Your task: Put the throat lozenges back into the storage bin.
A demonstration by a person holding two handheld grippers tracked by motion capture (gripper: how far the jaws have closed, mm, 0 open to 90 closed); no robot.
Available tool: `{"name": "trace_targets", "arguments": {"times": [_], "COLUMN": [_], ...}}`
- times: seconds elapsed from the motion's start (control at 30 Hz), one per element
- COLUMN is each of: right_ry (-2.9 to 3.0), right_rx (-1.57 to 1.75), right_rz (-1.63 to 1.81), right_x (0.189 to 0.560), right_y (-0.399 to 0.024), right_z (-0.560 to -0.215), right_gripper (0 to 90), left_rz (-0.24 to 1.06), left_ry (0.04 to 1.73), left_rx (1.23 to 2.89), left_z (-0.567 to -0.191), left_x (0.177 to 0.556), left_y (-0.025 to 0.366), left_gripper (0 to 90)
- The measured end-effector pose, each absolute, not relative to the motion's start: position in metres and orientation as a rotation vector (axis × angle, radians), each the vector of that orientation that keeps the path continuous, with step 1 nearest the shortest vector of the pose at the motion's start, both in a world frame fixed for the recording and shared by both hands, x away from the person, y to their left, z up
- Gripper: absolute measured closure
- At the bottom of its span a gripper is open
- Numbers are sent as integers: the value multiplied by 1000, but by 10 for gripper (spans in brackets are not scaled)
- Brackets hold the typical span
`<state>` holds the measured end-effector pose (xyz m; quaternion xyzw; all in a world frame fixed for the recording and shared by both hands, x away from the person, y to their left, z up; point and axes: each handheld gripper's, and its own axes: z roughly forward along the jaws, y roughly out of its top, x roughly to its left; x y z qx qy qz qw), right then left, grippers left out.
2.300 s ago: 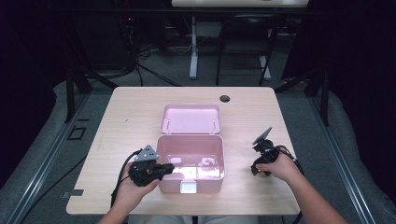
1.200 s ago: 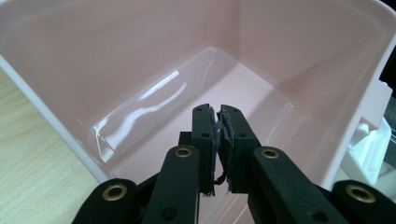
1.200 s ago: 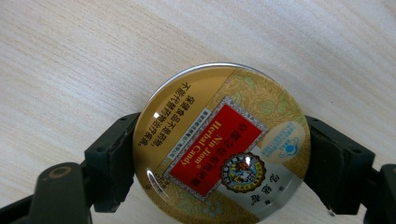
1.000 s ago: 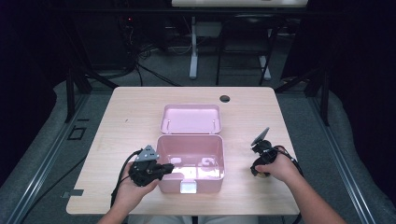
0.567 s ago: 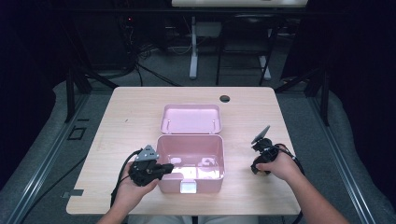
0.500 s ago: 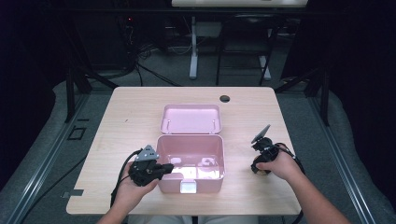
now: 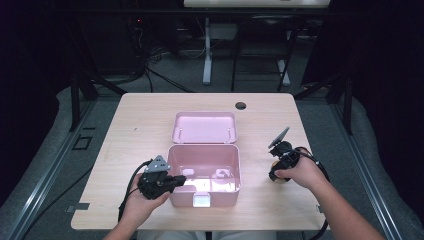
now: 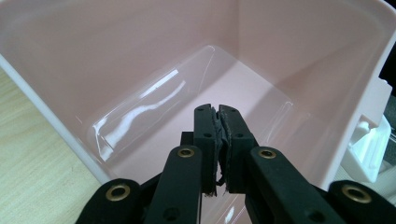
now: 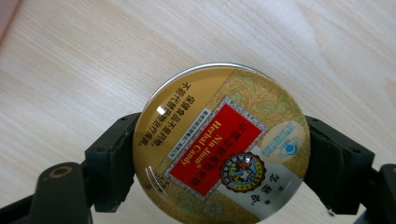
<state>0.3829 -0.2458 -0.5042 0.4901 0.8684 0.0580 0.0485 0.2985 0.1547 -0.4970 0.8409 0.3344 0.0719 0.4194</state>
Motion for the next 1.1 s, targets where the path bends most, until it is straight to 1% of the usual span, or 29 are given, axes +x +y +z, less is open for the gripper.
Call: {"name": "trace_targets", "arguments": {"times": [1.1], "right_ry": [2723], "right_rx": [1300], "right_rz": [202], "right_x": [379], "right_y": [-219], "right_z": [-452], "right_gripper": [199], "left_rz": [182], "left_ry": [841], "left_rx": [2097], "left_z": [-497], "left_x": [298], "left_y": [157], "left_gripper": [852]}}
